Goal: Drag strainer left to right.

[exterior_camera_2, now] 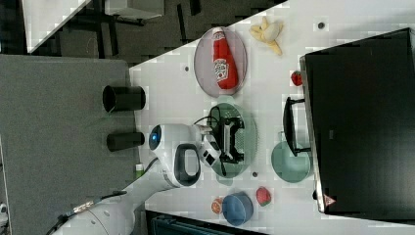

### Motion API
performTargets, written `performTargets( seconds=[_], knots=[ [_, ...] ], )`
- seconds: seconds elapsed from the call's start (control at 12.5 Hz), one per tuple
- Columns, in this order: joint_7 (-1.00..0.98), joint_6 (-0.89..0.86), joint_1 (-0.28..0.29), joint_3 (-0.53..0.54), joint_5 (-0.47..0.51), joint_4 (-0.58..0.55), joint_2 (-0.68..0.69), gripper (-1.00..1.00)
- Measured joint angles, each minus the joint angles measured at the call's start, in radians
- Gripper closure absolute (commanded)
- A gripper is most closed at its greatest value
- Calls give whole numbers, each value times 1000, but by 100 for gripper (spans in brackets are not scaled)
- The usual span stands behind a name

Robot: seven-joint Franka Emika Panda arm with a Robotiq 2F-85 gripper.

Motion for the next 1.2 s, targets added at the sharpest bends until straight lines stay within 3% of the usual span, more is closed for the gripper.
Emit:
performTargets(
  seconds=[0.32,0.8,0.96,1.2],
  knots=[
    [-62,23,9,-56,13,-2,6,-100],
    [-114,-11,-5,-41,14,16,-15,-100],
    [-185,-49,-6,-25,6,-14,-87,-100],
    [-326,-337,-10,11,16,37,-305,-100]
  ],
)
